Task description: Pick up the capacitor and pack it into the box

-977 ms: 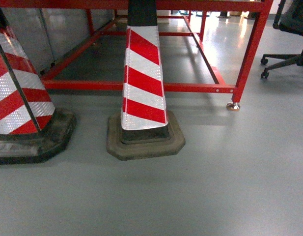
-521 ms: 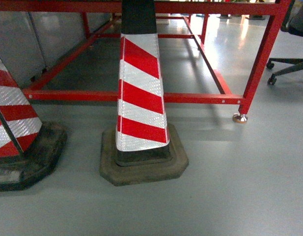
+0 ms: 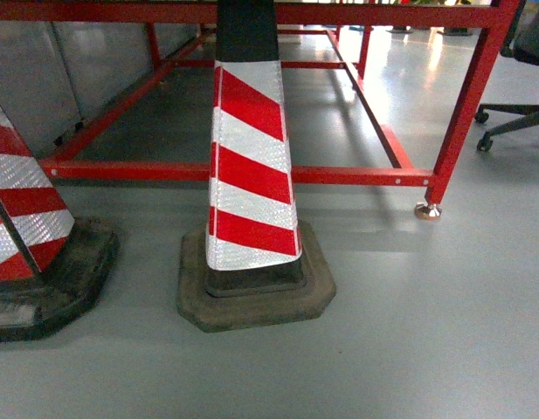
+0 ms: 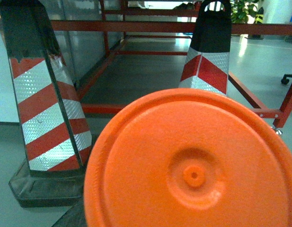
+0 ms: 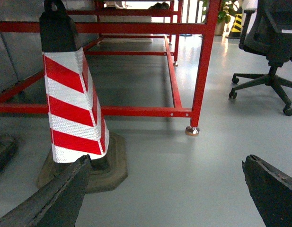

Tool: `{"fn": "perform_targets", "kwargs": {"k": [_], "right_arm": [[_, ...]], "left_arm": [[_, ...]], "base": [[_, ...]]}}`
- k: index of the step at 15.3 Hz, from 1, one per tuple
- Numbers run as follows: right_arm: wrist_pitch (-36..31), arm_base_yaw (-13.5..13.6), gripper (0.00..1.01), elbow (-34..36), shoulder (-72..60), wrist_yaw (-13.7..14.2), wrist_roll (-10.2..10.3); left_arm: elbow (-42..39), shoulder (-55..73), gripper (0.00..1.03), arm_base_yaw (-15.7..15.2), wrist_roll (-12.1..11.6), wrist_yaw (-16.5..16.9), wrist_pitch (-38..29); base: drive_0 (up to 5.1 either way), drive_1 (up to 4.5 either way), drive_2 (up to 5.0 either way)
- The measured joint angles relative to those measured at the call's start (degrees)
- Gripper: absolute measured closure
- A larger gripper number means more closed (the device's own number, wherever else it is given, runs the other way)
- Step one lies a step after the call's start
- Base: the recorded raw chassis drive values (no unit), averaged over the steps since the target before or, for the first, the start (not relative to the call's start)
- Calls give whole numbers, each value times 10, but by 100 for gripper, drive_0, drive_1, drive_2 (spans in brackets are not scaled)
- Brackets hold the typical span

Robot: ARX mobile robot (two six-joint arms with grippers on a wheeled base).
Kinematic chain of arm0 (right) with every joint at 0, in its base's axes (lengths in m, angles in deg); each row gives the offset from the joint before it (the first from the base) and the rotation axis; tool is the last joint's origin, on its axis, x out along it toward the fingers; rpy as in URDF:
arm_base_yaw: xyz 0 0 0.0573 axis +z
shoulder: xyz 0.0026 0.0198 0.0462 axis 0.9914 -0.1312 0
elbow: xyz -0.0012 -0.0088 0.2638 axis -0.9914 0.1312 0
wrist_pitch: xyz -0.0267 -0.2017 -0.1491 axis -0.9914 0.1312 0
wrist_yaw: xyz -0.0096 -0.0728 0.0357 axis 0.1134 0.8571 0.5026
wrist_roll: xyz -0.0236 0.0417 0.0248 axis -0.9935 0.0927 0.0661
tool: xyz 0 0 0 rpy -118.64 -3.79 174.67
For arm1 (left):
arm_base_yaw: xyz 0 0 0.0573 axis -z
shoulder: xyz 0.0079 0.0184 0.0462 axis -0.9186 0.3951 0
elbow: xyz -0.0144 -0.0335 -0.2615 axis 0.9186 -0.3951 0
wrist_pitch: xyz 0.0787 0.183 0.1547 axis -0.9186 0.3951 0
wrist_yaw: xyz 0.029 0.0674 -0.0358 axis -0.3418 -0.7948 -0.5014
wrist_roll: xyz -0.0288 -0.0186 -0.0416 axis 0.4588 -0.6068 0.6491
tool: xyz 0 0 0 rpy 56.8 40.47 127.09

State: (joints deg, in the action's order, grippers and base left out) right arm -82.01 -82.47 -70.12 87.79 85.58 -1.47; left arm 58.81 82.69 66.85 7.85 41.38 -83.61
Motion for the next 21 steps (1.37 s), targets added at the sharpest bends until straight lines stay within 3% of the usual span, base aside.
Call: {"fn": "perform_targets", "kwargs": {"k": [21], "right_arm": [[0, 0, 3, 0, 0, 0, 0]], "left_arm": [[0, 0, 59, 0, 1, 0, 0]], "base": [[0, 0, 0]]}}
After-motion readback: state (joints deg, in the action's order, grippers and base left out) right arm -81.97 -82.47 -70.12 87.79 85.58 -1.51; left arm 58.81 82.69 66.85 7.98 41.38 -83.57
